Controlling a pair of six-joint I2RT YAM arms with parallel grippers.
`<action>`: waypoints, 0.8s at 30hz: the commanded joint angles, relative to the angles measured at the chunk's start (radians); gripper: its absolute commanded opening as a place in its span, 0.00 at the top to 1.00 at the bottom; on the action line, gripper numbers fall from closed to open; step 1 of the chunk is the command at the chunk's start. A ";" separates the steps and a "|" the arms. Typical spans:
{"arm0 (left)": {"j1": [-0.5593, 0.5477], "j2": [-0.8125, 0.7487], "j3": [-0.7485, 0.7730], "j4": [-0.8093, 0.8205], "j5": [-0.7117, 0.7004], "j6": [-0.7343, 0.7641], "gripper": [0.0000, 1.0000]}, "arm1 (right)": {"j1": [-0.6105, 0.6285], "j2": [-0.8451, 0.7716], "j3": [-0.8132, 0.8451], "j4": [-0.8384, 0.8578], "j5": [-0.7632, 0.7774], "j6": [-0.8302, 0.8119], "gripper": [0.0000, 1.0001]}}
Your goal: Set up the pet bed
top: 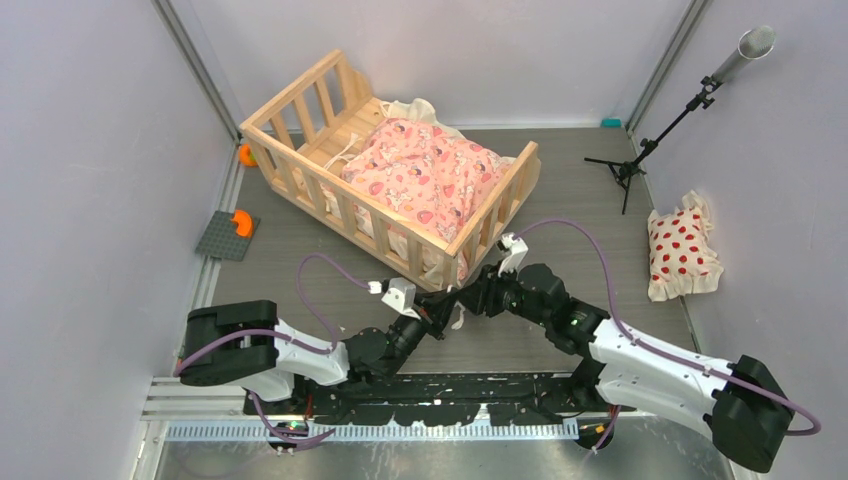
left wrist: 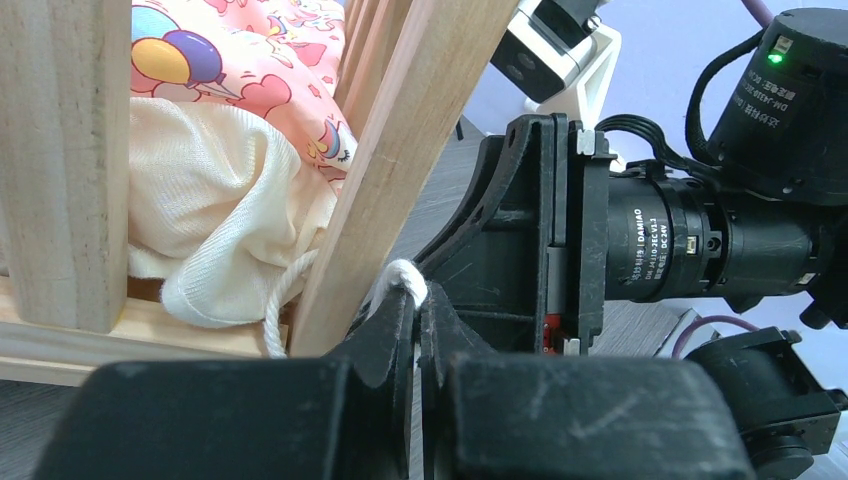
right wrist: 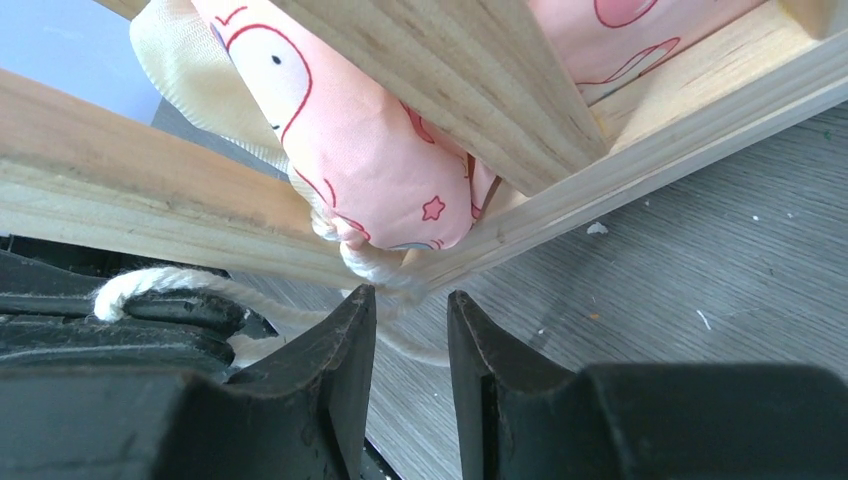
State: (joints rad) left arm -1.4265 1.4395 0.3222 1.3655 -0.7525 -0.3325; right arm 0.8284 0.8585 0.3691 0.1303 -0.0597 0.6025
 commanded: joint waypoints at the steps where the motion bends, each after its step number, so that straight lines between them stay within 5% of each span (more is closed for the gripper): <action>1: -0.004 -0.024 0.008 0.066 -0.027 0.018 1.00 | -0.011 0.019 0.050 0.066 -0.021 -0.046 0.63; 9: -0.006 -0.030 0.003 0.066 -0.029 0.016 1.00 | -0.022 0.063 0.065 0.104 -0.079 -0.079 0.68; 19: -0.005 -0.038 0.002 0.066 -0.033 0.007 1.00 | -0.021 0.045 0.076 0.063 -0.084 -0.092 0.96; 24: -0.006 -0.044 -0.002 0.066 -0.034 -0.031 0.99 | -0.021 0.037 0.056 0.035 -0.103 -0.062 0.99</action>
State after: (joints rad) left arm -1.4269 1.4261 0.3222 1.3666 -0.7528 -0.3405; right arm 0.8093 0.9161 0.4004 0.1417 -0.1429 0.5255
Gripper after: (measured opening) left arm 0.020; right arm 0.025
